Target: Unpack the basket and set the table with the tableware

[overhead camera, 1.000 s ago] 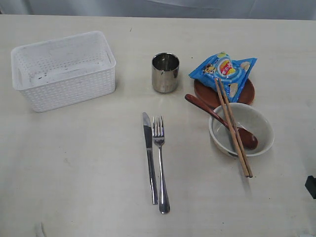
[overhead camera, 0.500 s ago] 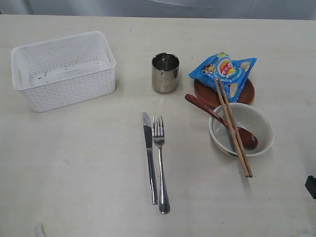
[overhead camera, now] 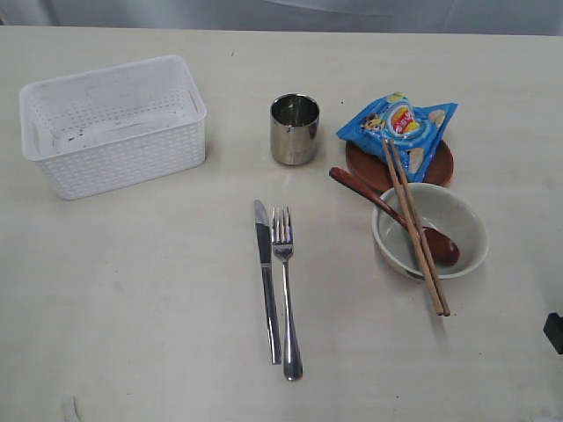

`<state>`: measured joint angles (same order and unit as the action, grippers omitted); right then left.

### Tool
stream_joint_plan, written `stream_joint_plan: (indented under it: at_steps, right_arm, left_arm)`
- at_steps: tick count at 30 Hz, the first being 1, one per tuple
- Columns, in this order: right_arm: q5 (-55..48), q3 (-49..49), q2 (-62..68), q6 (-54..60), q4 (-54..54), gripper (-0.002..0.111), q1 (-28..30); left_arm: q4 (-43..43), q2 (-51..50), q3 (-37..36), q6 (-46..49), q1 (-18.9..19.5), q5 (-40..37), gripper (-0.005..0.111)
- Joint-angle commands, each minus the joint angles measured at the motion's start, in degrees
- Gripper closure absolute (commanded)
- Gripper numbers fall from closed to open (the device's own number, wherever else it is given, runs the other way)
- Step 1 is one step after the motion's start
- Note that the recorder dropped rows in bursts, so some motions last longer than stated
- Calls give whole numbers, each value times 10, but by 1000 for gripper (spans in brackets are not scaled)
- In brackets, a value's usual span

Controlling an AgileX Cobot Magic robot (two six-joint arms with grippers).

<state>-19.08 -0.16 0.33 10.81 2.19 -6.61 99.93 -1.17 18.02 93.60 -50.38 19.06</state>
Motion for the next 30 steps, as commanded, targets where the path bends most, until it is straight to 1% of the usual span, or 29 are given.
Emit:
stream_joint_plan:
  at_steps: [1, 11, 13, 15, 17, 19, 21, 25, 28, 30]
  right_arm:
    - [1, 2, -3, 1, 3, 109, -3]
    - [1, 2, -3, 1, 3, 109, -3]
    - [1, 2, -3, 1, 3, 109, -3]
    - [1, 2, -3, 1, 3, 109, -3]
    - [1, 2, -3, 1, 3, 109, -3]
    - [1, 2, -3, 1, 3, 109, -3]
    - [1, 2, -3, 1, 3, 109, -3]
    - [1, 2, -3, 1, 3, 109, -3]
    - [1, 2, -3, 1, 3, 109, -3]
    - [1, 2, -3, 1, 3, 109, -3]
  left_arm:
    - [0, 3, -2, 2, -2, 2, 107]
    - [0, 5, -2, 2, -2, 2, 107]
    - [0, 5, -2, 5, 8, 2, 107]
    - [0, 5, -2, 1, 30, -1, 107]
    - [0, 5, -2, -37, 60, -13, 107]
    - [0, 5, -2, -106, 95, -39, 107]
    - [0, 5, -2, -138, 142, -83, 107]
    - [0, 5, -2, -142, 214, -157, 107]
    - [0, 5, -2, -142, 246, -182, 107]
    - [0, 5, -2, -142, 259, -194, 107]
